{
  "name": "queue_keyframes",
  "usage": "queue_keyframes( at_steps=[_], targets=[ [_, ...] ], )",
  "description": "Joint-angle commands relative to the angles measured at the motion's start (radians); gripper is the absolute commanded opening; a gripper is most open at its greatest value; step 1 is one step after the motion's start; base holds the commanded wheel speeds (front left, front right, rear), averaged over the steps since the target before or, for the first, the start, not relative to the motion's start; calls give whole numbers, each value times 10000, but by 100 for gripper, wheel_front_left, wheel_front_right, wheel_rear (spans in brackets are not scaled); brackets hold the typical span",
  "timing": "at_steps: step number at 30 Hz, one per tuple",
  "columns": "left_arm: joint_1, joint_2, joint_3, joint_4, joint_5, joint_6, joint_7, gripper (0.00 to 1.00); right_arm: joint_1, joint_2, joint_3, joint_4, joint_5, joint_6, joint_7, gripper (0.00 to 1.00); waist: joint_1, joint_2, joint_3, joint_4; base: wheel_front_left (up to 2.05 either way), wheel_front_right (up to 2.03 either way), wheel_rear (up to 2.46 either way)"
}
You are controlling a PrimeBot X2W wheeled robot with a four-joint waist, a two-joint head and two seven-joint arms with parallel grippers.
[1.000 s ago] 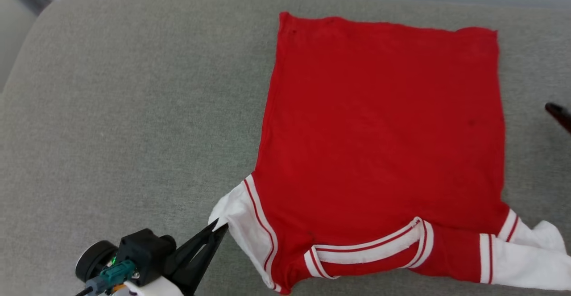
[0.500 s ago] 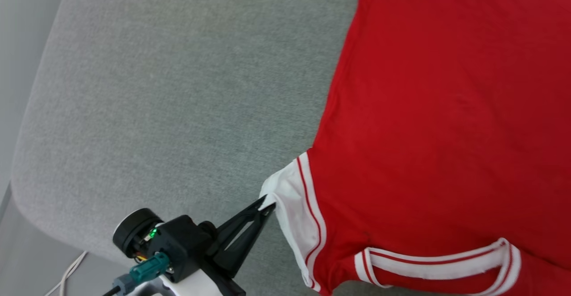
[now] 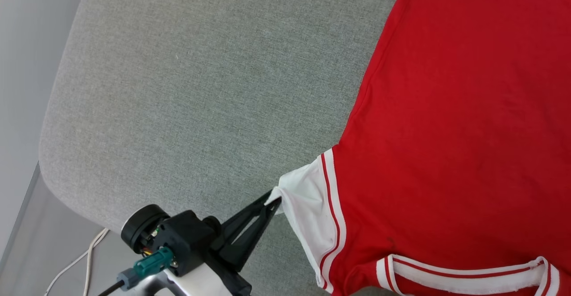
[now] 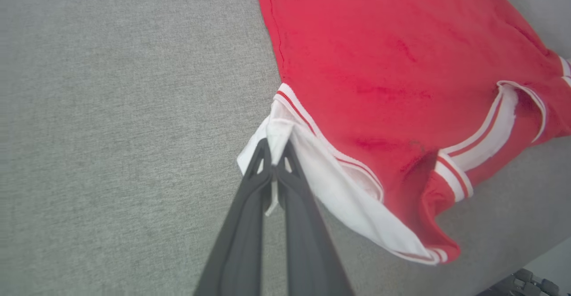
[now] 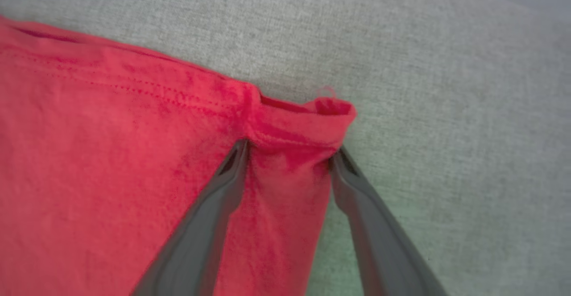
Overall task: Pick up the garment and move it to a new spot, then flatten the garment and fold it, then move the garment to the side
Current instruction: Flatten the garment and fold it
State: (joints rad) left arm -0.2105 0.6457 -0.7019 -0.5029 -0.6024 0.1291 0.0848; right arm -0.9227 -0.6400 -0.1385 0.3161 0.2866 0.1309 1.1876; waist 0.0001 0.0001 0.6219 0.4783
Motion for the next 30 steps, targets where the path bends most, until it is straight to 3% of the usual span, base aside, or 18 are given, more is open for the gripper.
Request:
queue_keyframes(
  at_steps=[1,13,22,30],
  targets=[
    [-45,-35,88,65,-43,37,-65,0,690,91,218,282,-95,-3,88,0,-1,-1,11,-3,0,0,0],
    [75,161,245,422,-111,202,-93,0,1842,223,-152,492,-22,-6,-43,0,-1,-1,-789,-628,0,0,0],
    [791,596,565,739,-309,681,-172,0,3971,581,485,88,987,-5,-719,0,-1,-1,-2234,-2020,0,0,0],
    [1543,921,809,972,-720,1007,-203,0,6253,718,595,-1180,1985,-5,-1593,0,-1,-1,-3372,-3134,0,0,0]
  ],
)
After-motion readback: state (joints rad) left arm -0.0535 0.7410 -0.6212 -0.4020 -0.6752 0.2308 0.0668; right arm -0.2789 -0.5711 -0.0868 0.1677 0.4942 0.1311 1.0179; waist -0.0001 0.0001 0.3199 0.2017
